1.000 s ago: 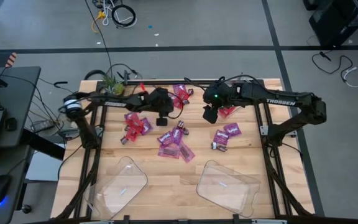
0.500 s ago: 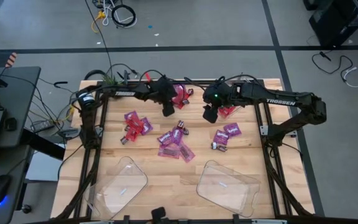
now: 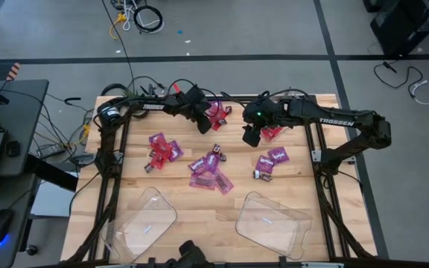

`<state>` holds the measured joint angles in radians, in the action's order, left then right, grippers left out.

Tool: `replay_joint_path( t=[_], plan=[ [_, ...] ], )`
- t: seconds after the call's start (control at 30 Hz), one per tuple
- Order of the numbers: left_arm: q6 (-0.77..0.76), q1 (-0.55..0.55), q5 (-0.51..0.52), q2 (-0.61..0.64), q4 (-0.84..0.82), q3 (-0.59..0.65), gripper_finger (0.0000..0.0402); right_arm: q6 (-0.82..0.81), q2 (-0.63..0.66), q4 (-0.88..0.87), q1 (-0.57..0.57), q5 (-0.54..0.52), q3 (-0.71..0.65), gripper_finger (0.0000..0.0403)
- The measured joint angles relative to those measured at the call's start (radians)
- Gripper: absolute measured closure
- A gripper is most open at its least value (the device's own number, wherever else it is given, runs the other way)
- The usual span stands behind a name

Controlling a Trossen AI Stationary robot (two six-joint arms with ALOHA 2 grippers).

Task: Sort candy
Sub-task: Put the red candy into the top transparent bin

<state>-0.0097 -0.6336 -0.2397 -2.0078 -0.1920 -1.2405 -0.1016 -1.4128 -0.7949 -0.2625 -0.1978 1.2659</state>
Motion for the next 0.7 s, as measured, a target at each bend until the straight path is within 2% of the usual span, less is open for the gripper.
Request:
replay_joint_path(
  t=[0.27, 0.37, 0.5, 0.7],
  plan=[
    [0.063, 0.0, 0.001, -0.012, -0.006, -0.02, 0.0233, 0.012, 0.0, 0.0, 0.001, 0.0, 0.0, 0.0181],
    [0.089, 0.0, -0.018, -0.012, -0.013, -0.015, 0.0247, 0.016, 0.0, 0.0, 0.001, 0.0, 0.0, 0.0187],
    [0.145, 0.005, -0.042, -0.012, -0.021, -0.012, 0.029, 0.019, 0.0, 0.004, 0.001, 0.0, 0.0, 0.0195],
    [0.202, 0.019, -0.019, -0.012, -0.01, -0.011, 0.0387, 0.021, 0.0, 0.009, 0.001, 0.0, 0.0, 0.0206]
  ],
)
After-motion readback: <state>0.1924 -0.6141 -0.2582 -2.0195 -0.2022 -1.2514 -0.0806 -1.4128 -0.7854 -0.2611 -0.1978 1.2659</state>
